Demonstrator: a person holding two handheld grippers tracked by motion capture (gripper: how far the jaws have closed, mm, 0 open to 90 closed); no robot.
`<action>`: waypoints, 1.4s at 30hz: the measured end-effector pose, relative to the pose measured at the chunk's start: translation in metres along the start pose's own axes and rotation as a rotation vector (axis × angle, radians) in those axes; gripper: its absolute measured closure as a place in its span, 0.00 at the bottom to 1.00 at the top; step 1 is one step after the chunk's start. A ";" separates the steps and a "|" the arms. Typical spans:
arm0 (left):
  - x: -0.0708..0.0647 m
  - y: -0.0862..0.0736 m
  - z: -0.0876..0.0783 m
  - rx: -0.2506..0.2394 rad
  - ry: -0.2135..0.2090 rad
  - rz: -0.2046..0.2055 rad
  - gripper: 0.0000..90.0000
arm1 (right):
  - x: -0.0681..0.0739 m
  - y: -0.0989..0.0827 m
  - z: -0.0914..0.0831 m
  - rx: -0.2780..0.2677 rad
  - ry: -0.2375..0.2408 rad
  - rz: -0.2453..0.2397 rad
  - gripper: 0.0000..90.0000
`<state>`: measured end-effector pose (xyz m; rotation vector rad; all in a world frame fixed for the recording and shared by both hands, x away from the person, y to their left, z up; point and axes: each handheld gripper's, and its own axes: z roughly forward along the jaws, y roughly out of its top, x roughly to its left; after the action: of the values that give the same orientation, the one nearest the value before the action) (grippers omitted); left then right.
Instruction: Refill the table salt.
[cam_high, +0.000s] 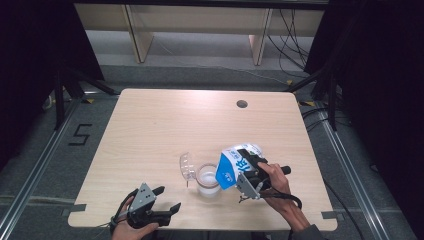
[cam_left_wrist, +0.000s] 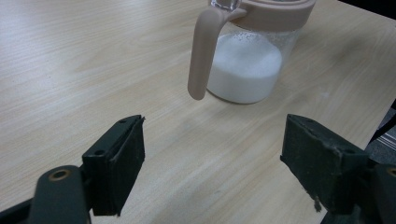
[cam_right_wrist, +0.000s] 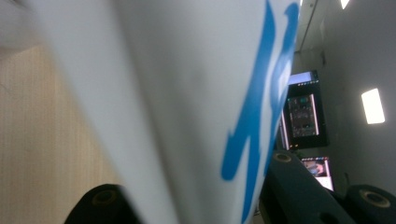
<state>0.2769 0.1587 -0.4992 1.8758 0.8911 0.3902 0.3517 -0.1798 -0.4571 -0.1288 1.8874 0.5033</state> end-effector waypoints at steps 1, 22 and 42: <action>0.000 0.000 0.000 0.002 0.001 0.002 0.23 | 0.000 -0.002 0.000 -0.007 0.011 0.025 0.88; 0.000 0.001 0.002 0.003 0.001 0.004 0.23 | -0.002 -0.023 0.000 -0.019 0.149 0.357 0.94; 0.000 0.001 0.002 0.007 -0.004 0.003 0.23 | -0.004 -0.044 0.005 -0.023 0.186 0.559 0.97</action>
<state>0.2783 0.1572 -0.4996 1.8835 0.8884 0.3856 0.3720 -0.2186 -0.4671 0.3599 2.0973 0.9152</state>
